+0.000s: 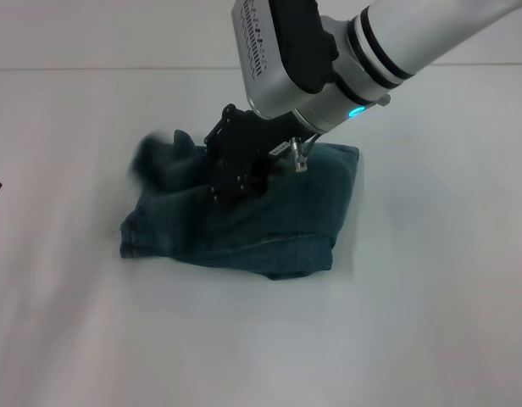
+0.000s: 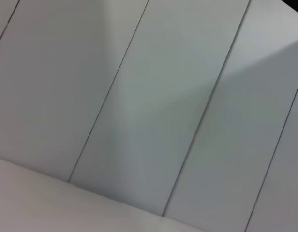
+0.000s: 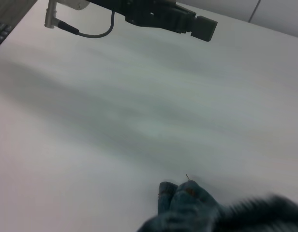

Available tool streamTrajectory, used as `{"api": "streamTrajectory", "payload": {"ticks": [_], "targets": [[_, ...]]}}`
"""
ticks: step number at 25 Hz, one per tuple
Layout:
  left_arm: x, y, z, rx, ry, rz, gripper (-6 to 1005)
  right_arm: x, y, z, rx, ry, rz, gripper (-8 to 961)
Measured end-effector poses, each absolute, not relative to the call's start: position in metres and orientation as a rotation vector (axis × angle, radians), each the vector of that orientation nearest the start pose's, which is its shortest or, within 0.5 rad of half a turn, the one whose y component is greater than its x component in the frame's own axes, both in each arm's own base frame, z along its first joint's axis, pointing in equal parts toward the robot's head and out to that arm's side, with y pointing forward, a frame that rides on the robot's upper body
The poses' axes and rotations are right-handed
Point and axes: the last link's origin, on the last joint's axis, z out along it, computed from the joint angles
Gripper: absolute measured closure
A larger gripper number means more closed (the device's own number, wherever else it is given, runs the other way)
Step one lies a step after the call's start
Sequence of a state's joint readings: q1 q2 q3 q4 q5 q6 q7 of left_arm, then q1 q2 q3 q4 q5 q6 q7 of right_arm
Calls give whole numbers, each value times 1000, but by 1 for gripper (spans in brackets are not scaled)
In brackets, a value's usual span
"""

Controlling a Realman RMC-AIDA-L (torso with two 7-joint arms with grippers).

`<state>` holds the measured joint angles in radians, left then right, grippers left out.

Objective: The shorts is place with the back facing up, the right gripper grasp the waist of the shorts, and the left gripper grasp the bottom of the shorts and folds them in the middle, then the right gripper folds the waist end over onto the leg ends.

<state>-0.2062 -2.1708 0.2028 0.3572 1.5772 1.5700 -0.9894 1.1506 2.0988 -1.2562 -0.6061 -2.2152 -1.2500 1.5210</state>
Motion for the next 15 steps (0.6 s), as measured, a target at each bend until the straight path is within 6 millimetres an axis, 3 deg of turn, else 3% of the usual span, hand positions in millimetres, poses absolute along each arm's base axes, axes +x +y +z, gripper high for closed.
{"api": "streamTrajectory", "payload": {"ticks": [5,11,15], "targets": [[-354,238,19,-1709,-828,-1123,997,64,413,-84,-3043,-400,-133,487],[-351,242,18,-1740,-809,-1115,996,68,416,-74,-3015,-350,-97,272],[-343,247,16,-1861,-747,-1081,991,82,414,-62,-3006,-243,-9,164]]}}
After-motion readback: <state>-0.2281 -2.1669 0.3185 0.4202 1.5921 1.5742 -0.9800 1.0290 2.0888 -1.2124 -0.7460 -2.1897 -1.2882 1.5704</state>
